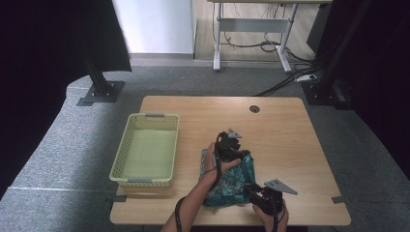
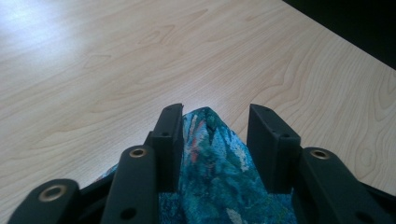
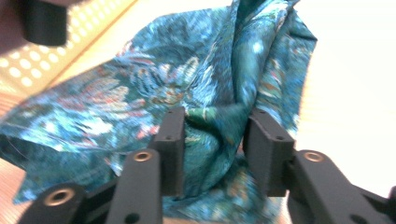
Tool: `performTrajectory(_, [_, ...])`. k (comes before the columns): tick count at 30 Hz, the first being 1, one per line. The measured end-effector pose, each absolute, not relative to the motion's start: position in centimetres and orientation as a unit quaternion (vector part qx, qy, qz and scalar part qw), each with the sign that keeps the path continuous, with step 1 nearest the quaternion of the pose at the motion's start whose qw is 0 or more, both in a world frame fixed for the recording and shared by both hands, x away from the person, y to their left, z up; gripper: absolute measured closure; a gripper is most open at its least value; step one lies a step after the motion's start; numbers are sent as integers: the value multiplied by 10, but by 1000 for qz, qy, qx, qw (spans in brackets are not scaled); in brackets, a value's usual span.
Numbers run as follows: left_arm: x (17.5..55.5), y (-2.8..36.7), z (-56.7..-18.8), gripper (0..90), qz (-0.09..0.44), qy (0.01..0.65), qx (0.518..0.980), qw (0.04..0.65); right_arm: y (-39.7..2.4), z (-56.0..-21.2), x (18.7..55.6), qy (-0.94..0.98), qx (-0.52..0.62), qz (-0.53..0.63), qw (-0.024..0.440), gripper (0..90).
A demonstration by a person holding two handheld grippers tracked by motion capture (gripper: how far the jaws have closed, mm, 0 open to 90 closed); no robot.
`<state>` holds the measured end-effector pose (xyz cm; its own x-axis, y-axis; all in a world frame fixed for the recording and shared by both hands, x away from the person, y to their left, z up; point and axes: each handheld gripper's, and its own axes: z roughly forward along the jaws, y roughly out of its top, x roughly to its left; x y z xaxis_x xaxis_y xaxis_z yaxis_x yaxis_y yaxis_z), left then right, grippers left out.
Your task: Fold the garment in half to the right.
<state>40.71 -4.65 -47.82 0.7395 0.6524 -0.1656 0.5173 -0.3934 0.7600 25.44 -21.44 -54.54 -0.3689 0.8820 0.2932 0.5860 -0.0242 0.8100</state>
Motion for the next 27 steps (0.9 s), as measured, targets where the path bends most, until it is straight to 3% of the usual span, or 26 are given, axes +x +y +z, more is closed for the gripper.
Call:
performTrajectory(14, [396, -17, -466, 447, 72, 351, 824, 439, -232, -539, 254, 681, 525, 491, 141, 410])
performTrajectory(27, [383, 4, -468, 404, 68, 343, 826, 441, -226, -533, 255, 716, 471, 494, 144, 385])
